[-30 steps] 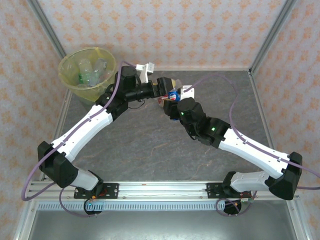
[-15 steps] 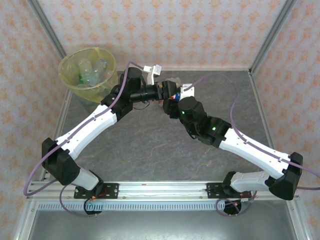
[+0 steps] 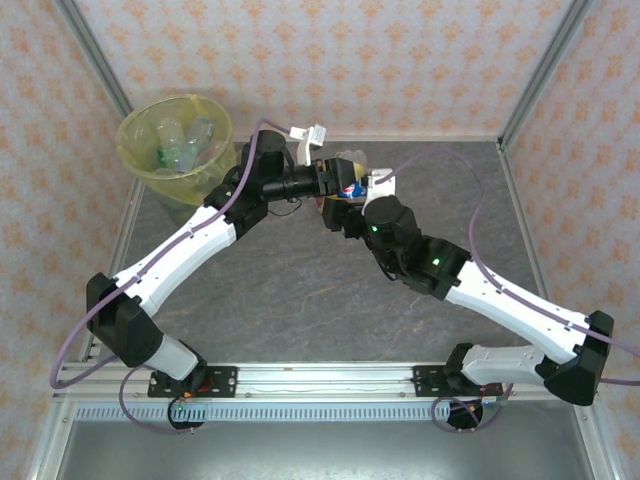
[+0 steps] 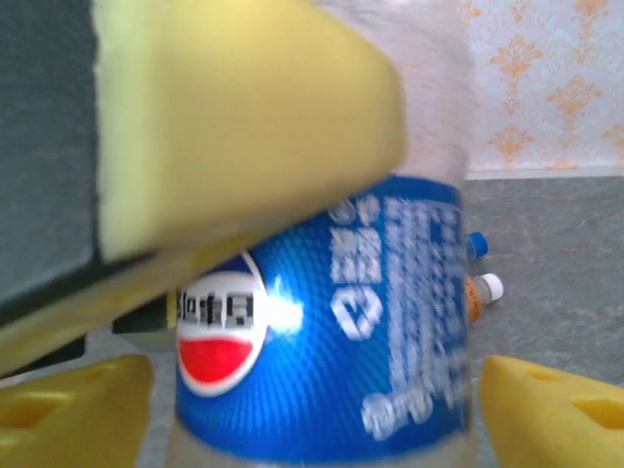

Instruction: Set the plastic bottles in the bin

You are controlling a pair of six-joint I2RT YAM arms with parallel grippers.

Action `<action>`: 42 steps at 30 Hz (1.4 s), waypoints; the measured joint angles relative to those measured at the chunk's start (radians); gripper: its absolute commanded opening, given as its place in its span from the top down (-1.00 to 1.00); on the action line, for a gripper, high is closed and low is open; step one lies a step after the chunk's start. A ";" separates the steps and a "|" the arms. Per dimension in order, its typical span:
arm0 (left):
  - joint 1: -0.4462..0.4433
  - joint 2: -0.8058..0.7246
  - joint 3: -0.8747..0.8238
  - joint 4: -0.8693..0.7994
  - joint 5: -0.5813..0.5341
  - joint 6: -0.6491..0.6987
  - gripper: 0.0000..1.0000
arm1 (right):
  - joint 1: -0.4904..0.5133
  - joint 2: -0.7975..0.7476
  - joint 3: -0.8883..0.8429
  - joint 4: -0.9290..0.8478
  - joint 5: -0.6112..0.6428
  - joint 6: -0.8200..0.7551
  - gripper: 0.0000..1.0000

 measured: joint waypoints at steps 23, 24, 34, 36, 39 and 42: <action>0.353 -0.031 0.036 -0.080 -0.106 0.007 -0.13 | 0.000 -0.127 -0.064 -0.005 -0.003 0.043 -0.99; 0.374 -0.036 0.043 -0.089 -0.111 0.010 -0.14 | 0.000 -0.126 -0.061 -0.005 -0.003 0.043 -0.99; 0.617 -0.076 0.110 -0.183 -0.164 0.042 -0.13 | 0.000 -0.037 0.045 0.020 -0.021 0.039 -0.99; 0.672 -0.084 0.110 -0.189 -0.172 0.042 -0.13 | 0.000 -0.009 0.077 0.024 -0.029 0.037 -0.99; 0.740 -0.091 0.110 -0.202 -0.188 0.040 -0.13 | 0.000 0.023 0.111 0.031 -0.037 0.031 -0.99; 0.811 -0.094 0.113 -0.222 -0.211 0.037 -0.13 | 0.000 0.066 0.154 0.032 -0.042 0.026 -0.99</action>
